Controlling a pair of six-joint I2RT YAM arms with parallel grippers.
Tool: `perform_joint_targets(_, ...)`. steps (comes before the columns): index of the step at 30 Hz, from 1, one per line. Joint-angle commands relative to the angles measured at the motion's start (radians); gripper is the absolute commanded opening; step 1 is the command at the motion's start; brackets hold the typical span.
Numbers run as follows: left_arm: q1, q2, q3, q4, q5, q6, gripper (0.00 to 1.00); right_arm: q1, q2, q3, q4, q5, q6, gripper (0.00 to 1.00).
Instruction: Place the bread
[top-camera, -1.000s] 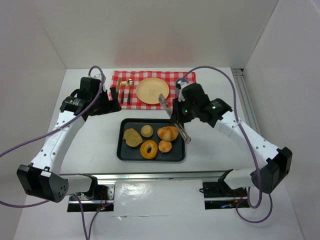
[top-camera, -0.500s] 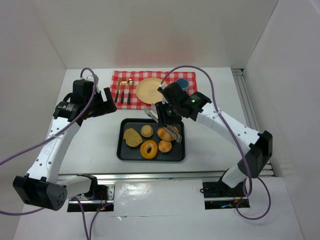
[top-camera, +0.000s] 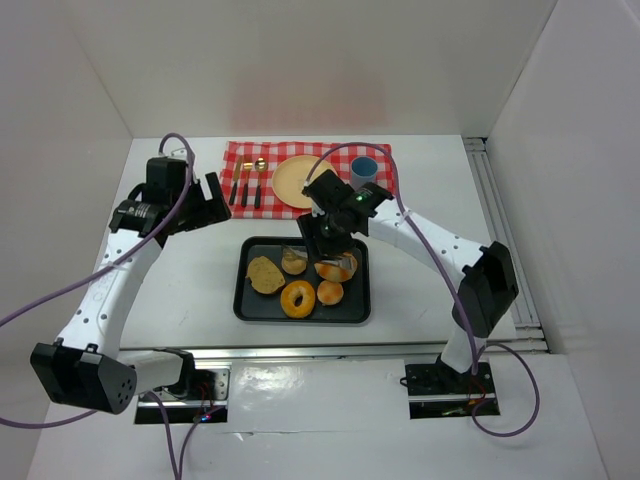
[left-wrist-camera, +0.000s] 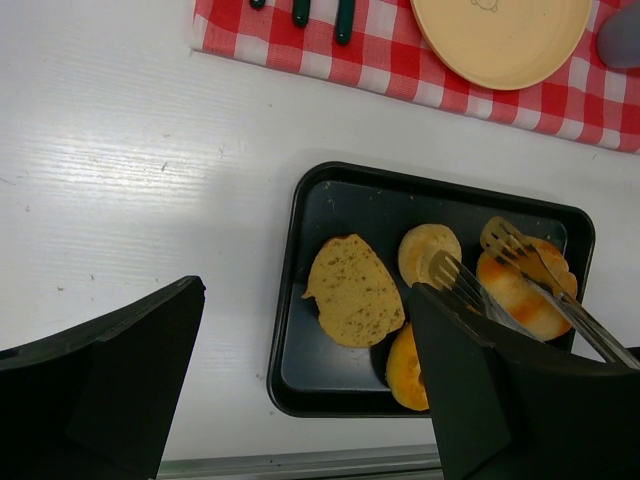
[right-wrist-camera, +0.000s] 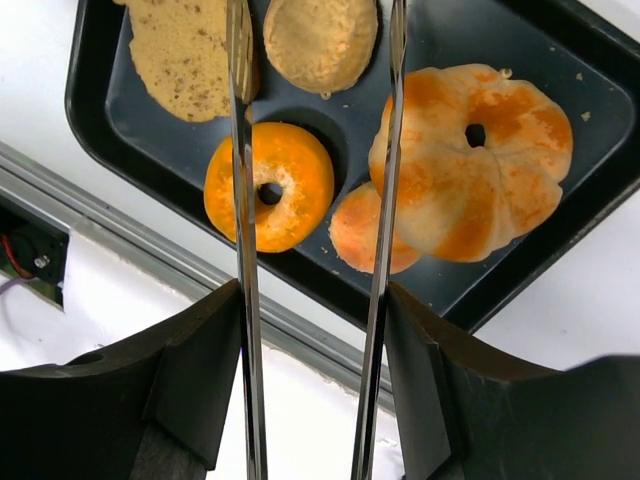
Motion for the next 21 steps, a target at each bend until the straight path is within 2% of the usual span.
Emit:
perform_joint_targets(1, 0.01, -0.008, -0.016, 0.039, -0.007, 0.006, 0.96, 0.01, 0.018, 0.049, -0.039, -0.031, -0.03, 0.63)
perform_joint_targets(15, 0.019, 0.001, -0.036, 0.048, 0.003, 0.006, 0.96, 0.01, 0.09, 0.039, -0.048, -0.082, -0.085, 0.64)
perform_joint_targets(18, 0.019, 0.01, -0.036, 0.048, 0.003, 0.006, 0.96, 0.01, 0.099, 0.067, -0.068, -0.071, -0.095, 0.59)
perform_joint_targets(20, 0.019, 0.01, -0.036, 0.048, 0.012, 0.006, 0.96, 0.01, 0.099, 0.099, -0.083, -0.048, -0.095, 0.46)
perform_joint_targets(21, 0.019, 0.01, -0.036, 0.048, 0.012, 0.006, 0.96, 0.01, 0.099, 0.114, -0.093, -0.038, -0.095, 0.46)
